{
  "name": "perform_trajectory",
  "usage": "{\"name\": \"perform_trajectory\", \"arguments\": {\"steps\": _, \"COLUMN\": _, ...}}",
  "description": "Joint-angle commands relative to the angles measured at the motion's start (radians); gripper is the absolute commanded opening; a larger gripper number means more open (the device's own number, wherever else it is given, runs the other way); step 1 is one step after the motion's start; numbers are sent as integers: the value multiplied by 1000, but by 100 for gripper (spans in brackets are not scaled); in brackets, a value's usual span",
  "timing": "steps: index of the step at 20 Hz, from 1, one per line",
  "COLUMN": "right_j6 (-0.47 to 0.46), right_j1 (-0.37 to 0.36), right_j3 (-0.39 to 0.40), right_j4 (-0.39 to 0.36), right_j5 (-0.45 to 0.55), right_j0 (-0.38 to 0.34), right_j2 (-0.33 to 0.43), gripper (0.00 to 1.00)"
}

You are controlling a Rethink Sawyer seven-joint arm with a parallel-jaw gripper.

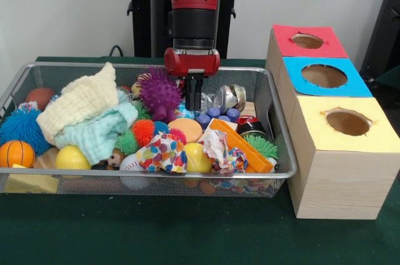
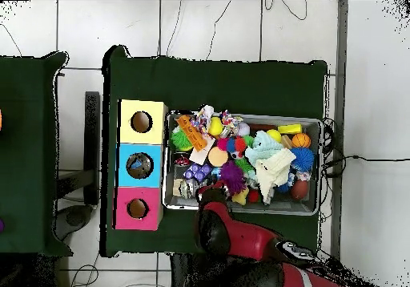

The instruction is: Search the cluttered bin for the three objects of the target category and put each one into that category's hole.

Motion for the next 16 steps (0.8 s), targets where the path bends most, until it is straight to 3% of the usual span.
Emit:
{"name": "perform_trajectory", "arguments": {"steps": 1, "right_j6": 250, "right_j1": 107, "right_j3": -108, "right_j4": 47, "right_j5": 91, "right_j0": -43, "right_j2": 14, "gripper": 0}}
{"name": "perform_trajectory", "arguments": {"steps": 10, "right_j6": 273, "right_j1": -59, "right_j3": -20, "right_j4": 148, "right_j5": 225, "right_j0": 24, "right_j2": 43, "gripper": 0}}
{"name": "perform_trajectory", "arguments": {"steps": 16, "right_j6": 287, "right_j1": -59, "right_j3": -5, "right_j4": 137, "right_j5": 196, "right_j0": 16, "right_j2": 41, "gripper": 0}}
